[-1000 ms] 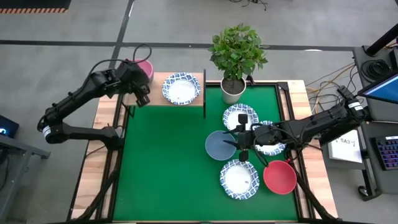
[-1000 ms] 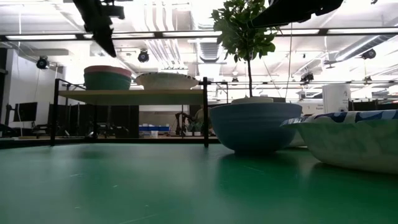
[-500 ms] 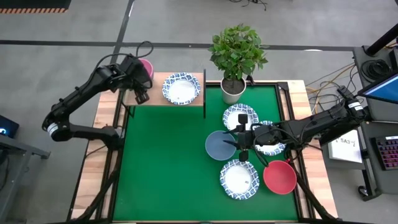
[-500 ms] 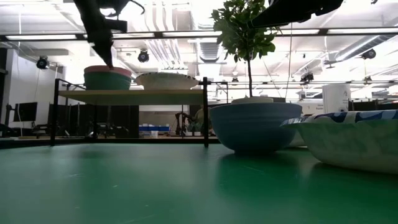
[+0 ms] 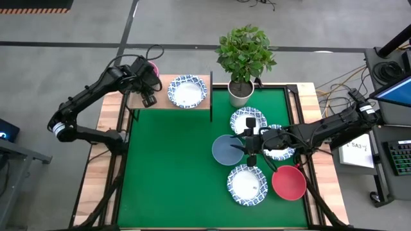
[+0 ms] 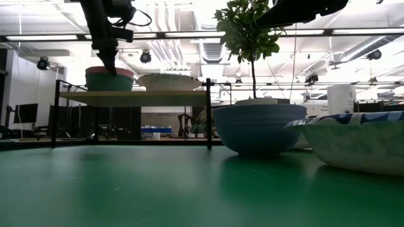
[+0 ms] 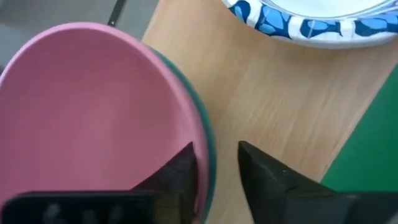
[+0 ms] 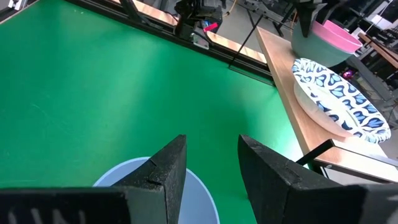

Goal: Place and stack bowls onto a shelf
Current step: Stack the pink bowl on top of the green bowl on the shelf

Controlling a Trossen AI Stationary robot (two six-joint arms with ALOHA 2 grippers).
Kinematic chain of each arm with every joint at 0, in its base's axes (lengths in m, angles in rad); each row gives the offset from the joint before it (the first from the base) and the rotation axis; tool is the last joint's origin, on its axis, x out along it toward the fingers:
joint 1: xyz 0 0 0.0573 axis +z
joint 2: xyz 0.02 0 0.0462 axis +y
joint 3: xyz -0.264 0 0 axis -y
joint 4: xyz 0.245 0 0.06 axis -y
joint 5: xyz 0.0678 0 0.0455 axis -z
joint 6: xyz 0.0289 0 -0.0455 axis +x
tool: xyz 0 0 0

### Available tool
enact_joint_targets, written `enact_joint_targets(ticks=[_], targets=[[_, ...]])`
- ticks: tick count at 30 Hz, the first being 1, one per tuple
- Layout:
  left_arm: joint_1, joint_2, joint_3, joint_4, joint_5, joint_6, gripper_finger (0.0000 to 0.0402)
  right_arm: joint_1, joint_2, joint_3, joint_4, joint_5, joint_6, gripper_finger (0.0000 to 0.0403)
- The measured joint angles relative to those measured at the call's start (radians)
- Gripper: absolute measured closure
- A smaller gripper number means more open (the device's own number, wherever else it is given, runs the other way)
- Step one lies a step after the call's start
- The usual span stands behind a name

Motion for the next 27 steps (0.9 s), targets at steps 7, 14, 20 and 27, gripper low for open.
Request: enact_joint_targets(ticks=[7,14,20,27], targets=[[0.0,-0.022,0.0,-0.01,0.026,-0.067,0.0395,0.0,0.0,0.0,0.0,0.0,-0.001,0.0268],[-0.004,-0.045,0.0,-0.05,0.133,-0.187,0.0374,0.0,0.0,0.0,0.0,0.0,-0.001,0.0268],[-0.007,-0.048,0.0,-0.056,0.181,-0.213,0.0373,0.0,0.0,0.0,0.0,0.0,-0.001,0.0268],[-0.008,-0.048,0.0,-0.053,0.211,-0.213,0.0351,0.0,0.0,0.0,0.0,0.0,0.001,0.0268]])
